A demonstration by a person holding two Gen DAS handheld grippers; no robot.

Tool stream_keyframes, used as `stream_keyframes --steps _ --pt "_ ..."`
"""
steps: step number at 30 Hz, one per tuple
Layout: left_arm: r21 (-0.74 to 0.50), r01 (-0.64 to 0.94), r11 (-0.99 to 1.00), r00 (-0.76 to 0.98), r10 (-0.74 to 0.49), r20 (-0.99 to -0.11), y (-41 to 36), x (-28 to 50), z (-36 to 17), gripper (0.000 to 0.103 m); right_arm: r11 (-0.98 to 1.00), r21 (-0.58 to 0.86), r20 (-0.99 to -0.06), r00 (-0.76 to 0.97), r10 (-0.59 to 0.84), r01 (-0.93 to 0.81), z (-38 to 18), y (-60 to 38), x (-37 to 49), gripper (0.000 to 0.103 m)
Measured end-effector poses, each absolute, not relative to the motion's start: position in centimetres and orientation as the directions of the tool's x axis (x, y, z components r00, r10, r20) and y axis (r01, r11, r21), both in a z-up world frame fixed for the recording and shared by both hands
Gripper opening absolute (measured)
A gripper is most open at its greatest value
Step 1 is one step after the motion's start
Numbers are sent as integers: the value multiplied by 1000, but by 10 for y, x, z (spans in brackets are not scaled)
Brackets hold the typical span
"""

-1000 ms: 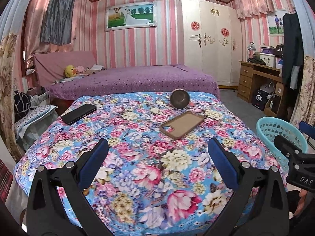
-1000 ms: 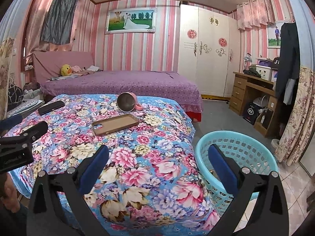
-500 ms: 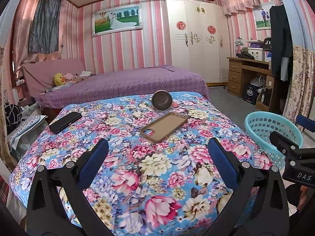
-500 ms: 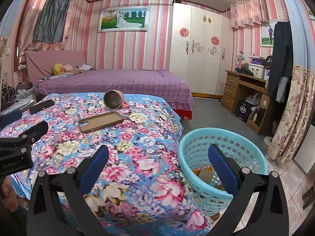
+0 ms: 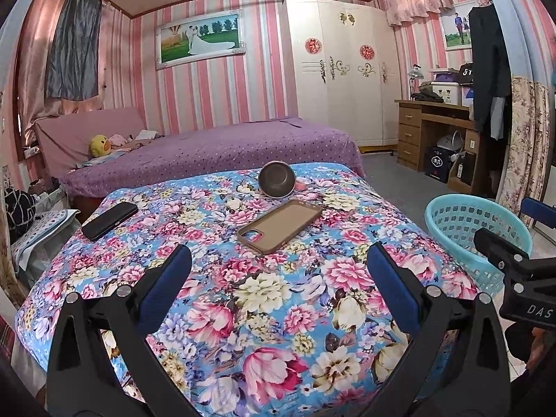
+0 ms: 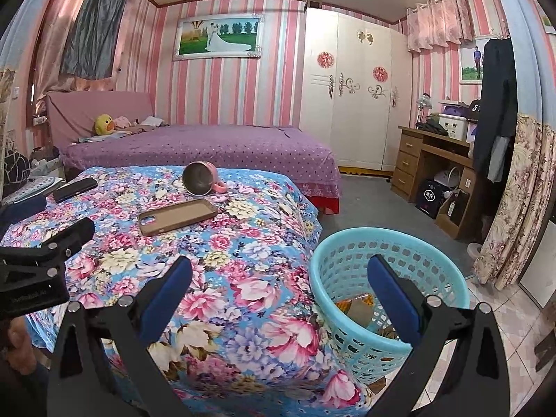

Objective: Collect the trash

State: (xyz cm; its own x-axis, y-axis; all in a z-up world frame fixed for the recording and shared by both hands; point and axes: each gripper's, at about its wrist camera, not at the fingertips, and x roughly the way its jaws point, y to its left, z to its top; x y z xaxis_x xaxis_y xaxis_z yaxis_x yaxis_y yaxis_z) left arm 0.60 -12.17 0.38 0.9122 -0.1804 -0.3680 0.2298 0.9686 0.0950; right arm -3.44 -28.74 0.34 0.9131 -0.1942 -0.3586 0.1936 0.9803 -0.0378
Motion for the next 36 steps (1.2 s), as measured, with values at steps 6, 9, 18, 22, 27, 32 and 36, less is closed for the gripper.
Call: stream_keyframes --steps 6,9,18,22,27,32,36 --pt "91 223 970 914 -176 -367 -118 5 3 98 981 -40 -356 914 -194 192 4 -287 -34 98" --pt "91 218 972 914 -171 -368 -115 6 3 98 981 -43 -356 914 -193 190 4 -286 -34 98" --pt "89 215 973 916 -169 -364 -113 6 4 98 981 -50 -356 915 -192 186 4 -282 -33 98" --pt "90 213 973 917 -167 -362 -112 6 4 98 981 -51 -356 915 -191 185 4 -282 -33 98" --pt "87 209 974 918 -165 -362 -111 6 4 98 981 -50 -355 915 -191 185 4 -282 -33 98" --pt "85 202 976 919 -159 -361 -110 6 4 98 981 -49 -355 915 -191 185 4 -282 -33 98" --pt "86 198 976 920 -155 -359 -109 6 4 98 981 -49 -354 915 -191 186 4 -282 -33 98"
